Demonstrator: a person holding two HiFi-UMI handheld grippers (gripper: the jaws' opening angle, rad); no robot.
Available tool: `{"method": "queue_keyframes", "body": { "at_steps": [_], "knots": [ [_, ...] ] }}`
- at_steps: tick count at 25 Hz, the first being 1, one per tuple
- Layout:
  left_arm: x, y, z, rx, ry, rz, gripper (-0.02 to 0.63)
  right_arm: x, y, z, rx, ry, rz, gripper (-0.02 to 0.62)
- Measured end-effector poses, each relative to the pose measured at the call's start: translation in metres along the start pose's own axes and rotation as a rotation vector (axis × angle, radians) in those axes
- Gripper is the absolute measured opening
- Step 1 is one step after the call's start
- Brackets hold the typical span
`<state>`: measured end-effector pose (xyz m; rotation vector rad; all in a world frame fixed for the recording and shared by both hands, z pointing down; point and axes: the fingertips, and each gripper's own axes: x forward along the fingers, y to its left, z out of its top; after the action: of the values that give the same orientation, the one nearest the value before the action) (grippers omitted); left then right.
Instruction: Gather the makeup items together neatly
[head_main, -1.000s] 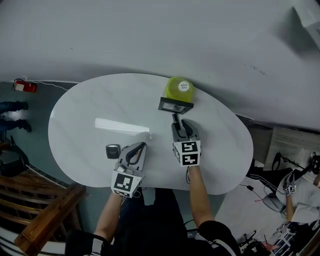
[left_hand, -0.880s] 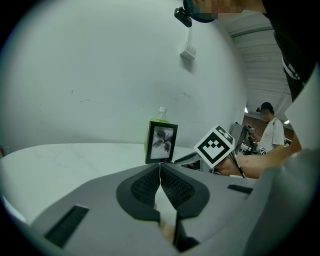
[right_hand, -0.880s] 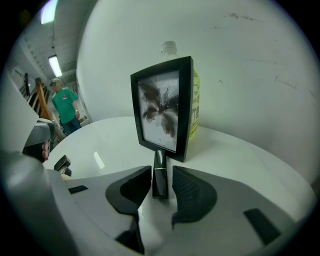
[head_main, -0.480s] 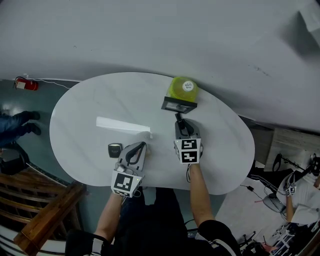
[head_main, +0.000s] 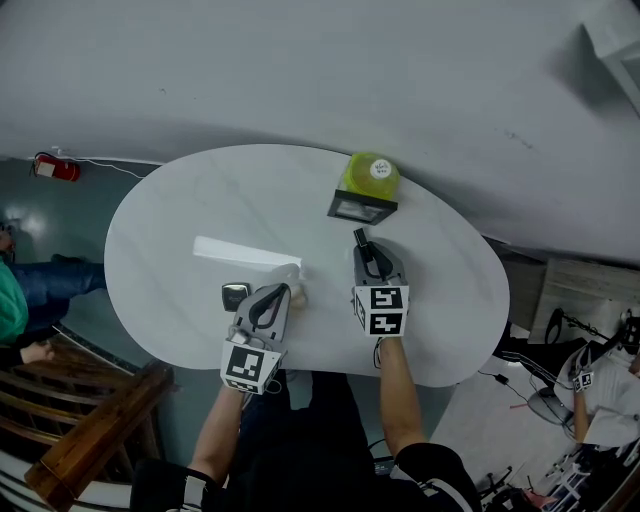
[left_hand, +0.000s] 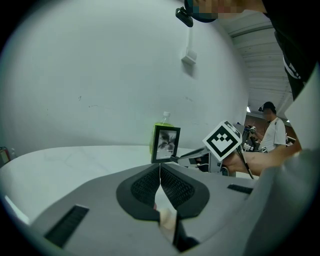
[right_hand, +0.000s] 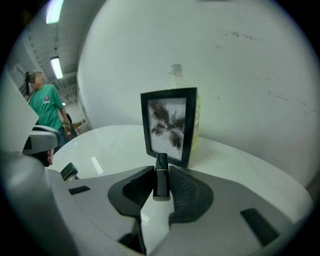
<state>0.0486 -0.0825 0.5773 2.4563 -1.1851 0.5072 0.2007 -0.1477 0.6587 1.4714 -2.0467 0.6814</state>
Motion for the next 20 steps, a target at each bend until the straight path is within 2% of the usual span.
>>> {"method": "queue_keyframes", "body": {
  "at_steps": [10,20],
  "knots": [
    [-0.028,-0.008,0.000,0.024,-0.013,-0.022,0.020,-0.058,0.033,-0.021,0.066,-0.025,-0.021,0.109],
    [-0.049,-0.006,-0.023,0.029,0.006,-0.043,0.020,-0.063,0.079,-0.066,0.070,0.029,-0.010,0.109]
  ]
}}
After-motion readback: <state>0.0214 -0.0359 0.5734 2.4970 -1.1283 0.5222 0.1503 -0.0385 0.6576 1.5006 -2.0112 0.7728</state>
